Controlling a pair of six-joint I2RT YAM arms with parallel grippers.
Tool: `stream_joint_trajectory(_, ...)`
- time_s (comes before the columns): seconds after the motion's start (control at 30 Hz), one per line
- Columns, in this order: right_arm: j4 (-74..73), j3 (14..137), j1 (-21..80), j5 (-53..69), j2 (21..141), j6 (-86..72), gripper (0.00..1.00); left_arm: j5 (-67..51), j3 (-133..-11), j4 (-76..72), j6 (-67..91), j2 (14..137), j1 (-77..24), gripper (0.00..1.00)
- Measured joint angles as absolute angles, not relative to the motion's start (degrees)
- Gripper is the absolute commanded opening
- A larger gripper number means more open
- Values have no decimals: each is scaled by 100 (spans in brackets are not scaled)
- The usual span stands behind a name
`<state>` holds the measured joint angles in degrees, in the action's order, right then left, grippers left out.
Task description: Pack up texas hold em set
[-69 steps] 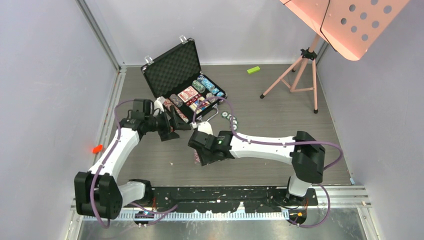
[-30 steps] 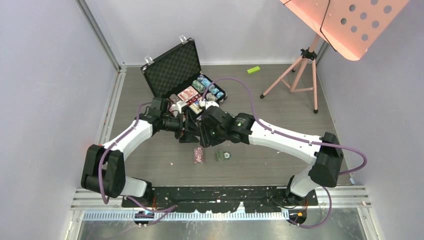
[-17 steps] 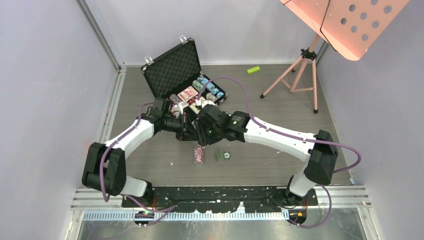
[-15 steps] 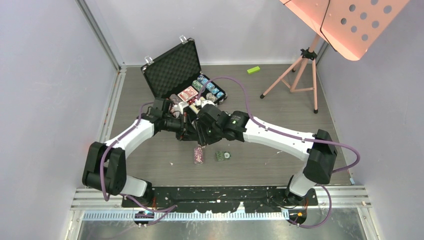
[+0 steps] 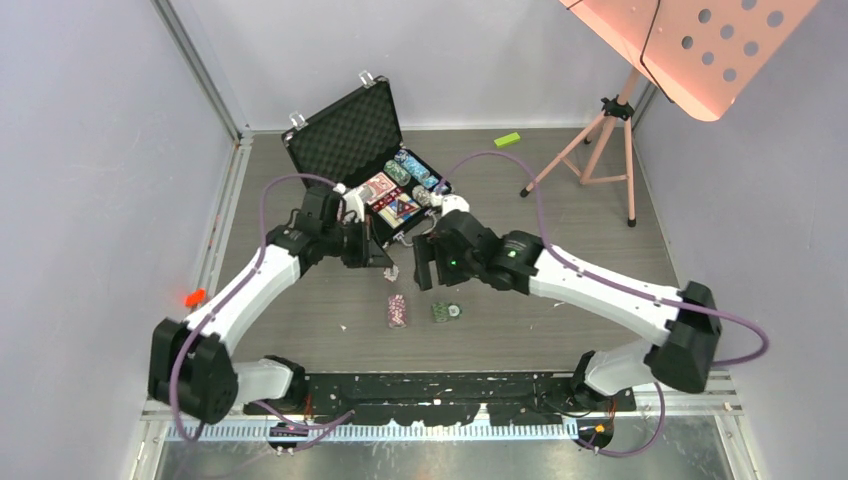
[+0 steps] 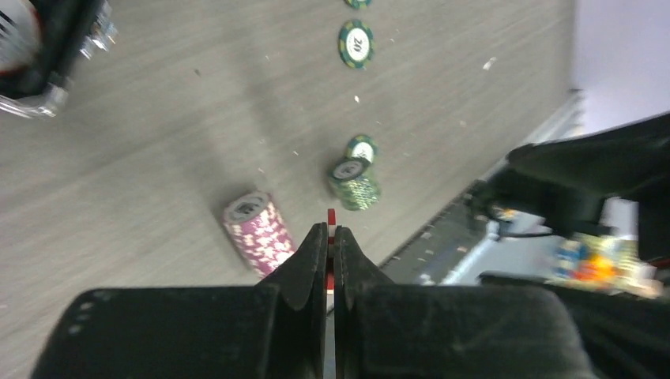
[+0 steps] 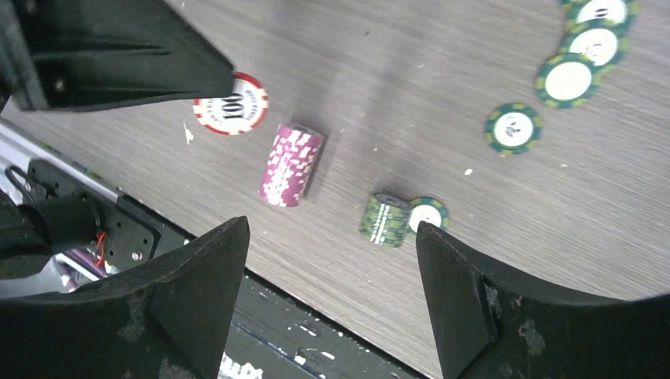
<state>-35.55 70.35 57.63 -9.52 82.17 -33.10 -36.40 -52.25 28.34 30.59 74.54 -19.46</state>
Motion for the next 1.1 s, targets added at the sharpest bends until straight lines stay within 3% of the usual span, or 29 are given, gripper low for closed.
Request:
stream_joint_trajectory(0.2, -3430, 6528, 5605, -1483, 7255, -3332, 82, -1946, -5223, 2307, 1796, 6556, -2598, 0)
stream_joint_trajectory(0.37, -3391, 6298, 5577, -1758, 6617, -3277, 82, -1326, -5116, 1629, 716, 6884, -2585, 0)
stream_joint_trajectory(0.77, -3367, 6263, 5457, -1863, 6267, -2954, 82, -1004, -5177, 987, -993, 8263, -2486, 0)
stream_joint_trajectory(1.1, -3339, 6167, 5389, -1726, 6278, -2882, 82, -875, -5258, 733, -1400, 8401, -2279, 0)
